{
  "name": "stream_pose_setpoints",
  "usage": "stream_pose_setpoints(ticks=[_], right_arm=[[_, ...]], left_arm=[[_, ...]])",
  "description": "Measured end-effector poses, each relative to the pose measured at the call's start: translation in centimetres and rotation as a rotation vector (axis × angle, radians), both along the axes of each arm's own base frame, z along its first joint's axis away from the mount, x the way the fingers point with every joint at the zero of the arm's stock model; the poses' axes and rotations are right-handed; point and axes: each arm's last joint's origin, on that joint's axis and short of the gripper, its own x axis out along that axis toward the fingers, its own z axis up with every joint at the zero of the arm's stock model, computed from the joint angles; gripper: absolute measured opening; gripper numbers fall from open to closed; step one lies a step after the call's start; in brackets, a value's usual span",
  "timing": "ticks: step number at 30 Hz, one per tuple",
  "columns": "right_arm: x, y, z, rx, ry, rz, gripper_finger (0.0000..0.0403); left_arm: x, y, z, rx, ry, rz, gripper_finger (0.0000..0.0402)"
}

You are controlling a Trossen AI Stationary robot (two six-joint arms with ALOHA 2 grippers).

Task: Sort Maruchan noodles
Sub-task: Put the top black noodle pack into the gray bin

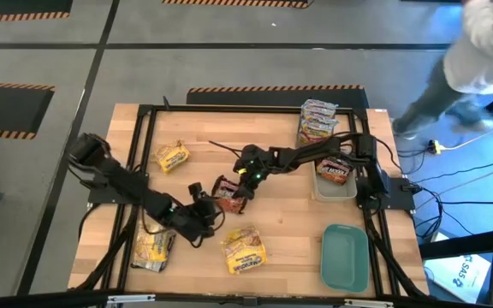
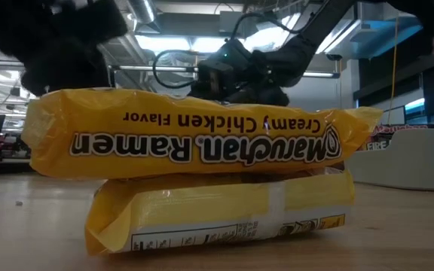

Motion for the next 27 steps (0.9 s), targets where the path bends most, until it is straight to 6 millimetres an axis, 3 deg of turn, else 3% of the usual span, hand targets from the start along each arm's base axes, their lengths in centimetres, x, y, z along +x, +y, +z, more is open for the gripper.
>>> stream_pose_setpoints(ticks=[9,20,27], right_arm=[[-4.4,0.3,6.6,-0.248,0.082,0.108,0.0105],[-12.8,1.0,15.3,-0.474,0.180,0.117,0.0105],[-20.2,1.6,17.4,-0.547,0.219,-0.009,0.0107]], left_arm=[[-2.2,0.6,3.8,-0.068,-0.040,-0.032,0.0215],[-2.1,0.9,4.0,-0.072,-0.046,-0.018,0.0215],[-2.1,0.9,4.0,-0.062,-0.055,-0.008,0.0215]])
